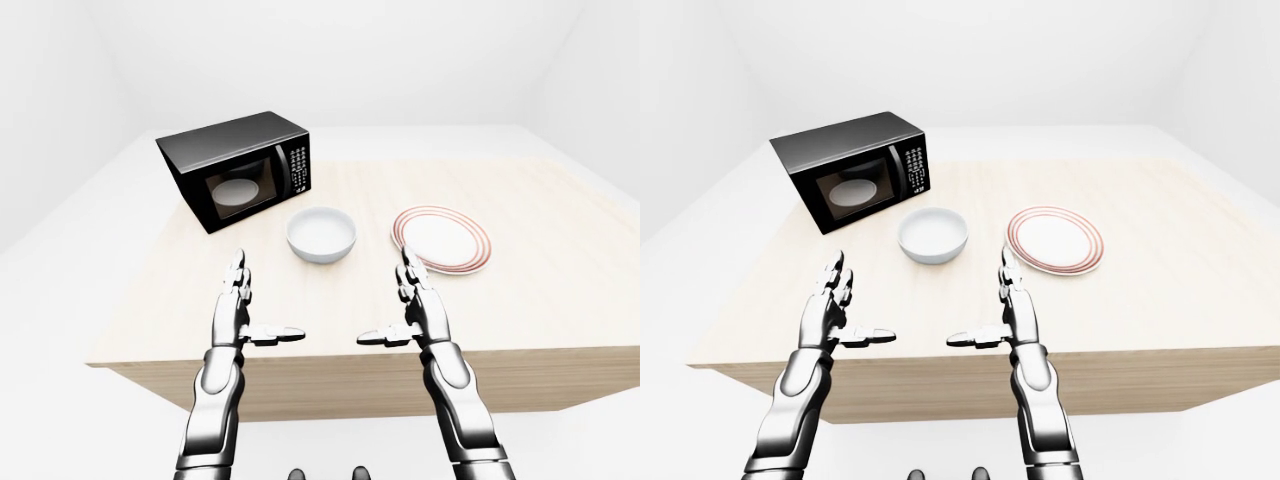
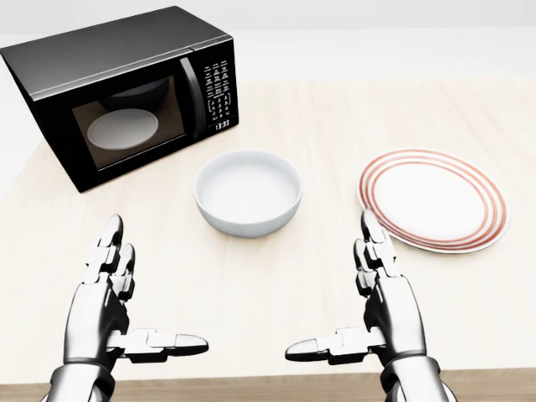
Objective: Pick up the white bowl and put it on the plate.
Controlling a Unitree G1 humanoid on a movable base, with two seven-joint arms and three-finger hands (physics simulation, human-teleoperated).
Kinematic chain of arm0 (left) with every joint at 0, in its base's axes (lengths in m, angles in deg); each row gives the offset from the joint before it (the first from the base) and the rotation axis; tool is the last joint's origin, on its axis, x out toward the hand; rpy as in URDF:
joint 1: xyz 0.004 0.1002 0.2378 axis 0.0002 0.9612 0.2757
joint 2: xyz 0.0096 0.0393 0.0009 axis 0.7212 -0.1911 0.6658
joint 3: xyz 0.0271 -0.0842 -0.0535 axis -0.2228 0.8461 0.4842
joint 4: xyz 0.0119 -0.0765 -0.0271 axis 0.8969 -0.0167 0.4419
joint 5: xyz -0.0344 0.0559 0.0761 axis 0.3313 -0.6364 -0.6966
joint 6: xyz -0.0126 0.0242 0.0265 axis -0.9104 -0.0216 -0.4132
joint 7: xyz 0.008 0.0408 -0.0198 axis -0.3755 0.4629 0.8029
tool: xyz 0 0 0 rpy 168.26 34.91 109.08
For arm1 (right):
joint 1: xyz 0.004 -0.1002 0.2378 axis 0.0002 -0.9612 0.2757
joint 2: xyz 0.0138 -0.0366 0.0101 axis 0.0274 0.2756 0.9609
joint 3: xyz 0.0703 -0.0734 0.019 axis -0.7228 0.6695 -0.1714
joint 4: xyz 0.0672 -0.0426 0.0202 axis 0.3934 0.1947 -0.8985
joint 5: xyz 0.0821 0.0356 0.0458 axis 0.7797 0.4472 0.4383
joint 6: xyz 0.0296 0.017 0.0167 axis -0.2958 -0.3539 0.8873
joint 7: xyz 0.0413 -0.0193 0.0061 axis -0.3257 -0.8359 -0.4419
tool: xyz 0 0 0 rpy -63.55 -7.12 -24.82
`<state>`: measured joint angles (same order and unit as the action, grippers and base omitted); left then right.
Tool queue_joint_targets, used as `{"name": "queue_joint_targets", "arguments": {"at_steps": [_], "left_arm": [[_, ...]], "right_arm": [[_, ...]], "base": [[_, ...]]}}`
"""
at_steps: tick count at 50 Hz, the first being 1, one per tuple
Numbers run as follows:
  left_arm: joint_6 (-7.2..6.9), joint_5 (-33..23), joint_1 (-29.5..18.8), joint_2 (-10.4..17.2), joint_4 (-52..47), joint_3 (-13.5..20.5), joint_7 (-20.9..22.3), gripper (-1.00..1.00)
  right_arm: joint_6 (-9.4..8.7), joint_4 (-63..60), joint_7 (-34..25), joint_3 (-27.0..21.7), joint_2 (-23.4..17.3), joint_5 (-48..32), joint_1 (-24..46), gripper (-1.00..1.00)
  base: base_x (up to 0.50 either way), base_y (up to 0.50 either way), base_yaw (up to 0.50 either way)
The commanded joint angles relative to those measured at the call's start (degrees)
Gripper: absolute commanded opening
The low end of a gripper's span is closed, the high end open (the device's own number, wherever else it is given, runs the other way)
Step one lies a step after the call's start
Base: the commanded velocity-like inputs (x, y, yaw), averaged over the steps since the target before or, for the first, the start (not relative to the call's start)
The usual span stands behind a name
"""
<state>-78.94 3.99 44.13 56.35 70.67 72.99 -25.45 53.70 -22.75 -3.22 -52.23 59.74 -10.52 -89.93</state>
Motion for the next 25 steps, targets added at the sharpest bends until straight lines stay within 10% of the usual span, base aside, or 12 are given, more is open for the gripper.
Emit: {"name": "queue_joint_targets", "arguments": {"at_steps": [1, 25], "left_arm": [[0.00, 0.0, 0.0, -0.1, 0.0, 0.0, 0.0, 1.00], [-0.01, 0.0, 0.0, -0.1, 0.0, 0.0, 0.0, 1.00]], "right_arm": [[-0.52, -0.3, -0.3, 0.2, -0.1, 0.4, -0.1, 1.00], [0.81, 0.1, -0.5, 0.7, 0.0, -0.7, -0.2, 1.00]], "base": [[0.00, 0.00, 0.00], [0.28, 0.00, 0.00]]}}
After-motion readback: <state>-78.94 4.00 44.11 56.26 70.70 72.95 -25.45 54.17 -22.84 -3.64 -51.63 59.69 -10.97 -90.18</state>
